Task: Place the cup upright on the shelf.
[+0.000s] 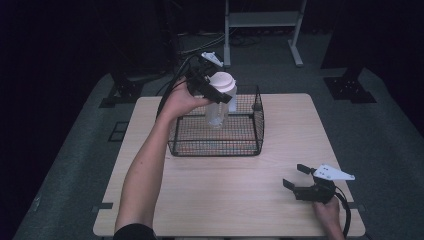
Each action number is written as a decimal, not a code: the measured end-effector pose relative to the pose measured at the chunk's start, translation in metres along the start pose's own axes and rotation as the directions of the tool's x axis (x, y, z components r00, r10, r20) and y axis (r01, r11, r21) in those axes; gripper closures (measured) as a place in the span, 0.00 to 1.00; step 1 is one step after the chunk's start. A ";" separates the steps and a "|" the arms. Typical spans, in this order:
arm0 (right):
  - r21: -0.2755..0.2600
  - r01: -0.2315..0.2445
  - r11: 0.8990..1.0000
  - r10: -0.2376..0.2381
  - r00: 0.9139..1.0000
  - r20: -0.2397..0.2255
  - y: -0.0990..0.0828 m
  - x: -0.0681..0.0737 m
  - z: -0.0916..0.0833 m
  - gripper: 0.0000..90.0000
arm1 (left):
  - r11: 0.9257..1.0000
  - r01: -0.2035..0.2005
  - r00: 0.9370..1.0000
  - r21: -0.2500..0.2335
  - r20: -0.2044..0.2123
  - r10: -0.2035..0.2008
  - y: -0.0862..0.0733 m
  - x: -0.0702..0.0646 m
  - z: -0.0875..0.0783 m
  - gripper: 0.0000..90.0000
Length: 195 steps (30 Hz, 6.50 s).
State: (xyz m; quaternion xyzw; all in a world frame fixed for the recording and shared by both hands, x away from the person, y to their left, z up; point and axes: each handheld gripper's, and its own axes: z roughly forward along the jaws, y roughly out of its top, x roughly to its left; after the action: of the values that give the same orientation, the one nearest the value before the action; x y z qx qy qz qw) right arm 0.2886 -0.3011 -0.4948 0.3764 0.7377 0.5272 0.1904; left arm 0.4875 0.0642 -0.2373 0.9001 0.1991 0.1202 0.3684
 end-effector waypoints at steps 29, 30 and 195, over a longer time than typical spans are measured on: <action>-0.004 0.002 1.000 -0.002 1.000 -0.004 0.000 0.000 0.000 0.14 | 0.995 0.089 0.996 0.034 -0.009 -0.088 -0.025 0.019 0.048 0.06; -0.006 0.001 1.000 -0.001 1.000 -0.004 0.000 0.000 0.000 0.14 | 0.995 0.089 0.996 0.034 -0.009 -0.088 -0.025 0.019 0.048 0.06; 0.017 0.016 1.000 -0.016 1.000 0.004 0.000 0.001 0.002 0.14 | 0.991 0.058 0.991 -0.121 -0.113 -0.072 -0.119 -0.018 -0.010 0.00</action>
State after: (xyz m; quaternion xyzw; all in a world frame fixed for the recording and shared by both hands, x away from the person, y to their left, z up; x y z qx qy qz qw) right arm 0.2893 -0.2993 -0.4957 0.3730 0.7447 0.5187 0.1929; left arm 0.4352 0.1397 -0.3162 0.8613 0.2422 0.1723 0.4120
